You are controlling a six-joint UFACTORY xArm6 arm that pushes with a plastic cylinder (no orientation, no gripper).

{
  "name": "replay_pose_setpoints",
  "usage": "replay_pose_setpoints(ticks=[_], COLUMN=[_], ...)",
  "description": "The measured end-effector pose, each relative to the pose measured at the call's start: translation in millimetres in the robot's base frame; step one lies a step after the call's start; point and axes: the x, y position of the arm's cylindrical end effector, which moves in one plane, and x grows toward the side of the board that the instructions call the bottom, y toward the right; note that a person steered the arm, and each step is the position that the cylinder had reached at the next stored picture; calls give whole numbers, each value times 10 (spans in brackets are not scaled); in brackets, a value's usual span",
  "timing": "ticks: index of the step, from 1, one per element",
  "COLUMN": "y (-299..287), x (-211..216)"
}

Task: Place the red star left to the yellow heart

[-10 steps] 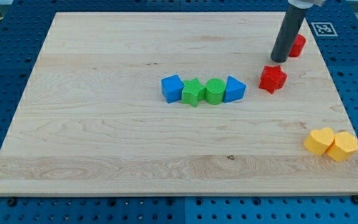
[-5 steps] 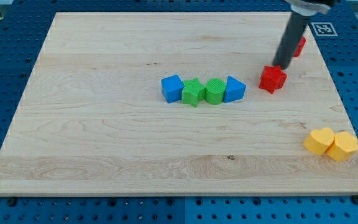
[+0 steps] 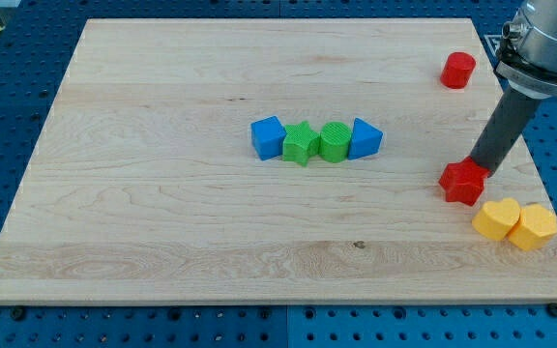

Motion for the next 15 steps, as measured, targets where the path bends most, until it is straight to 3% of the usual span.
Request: replay_pose_setpoints(ticks=[3,6,9,15], y=[137,-13,-26,-184], x=[-85,345,-93,480])
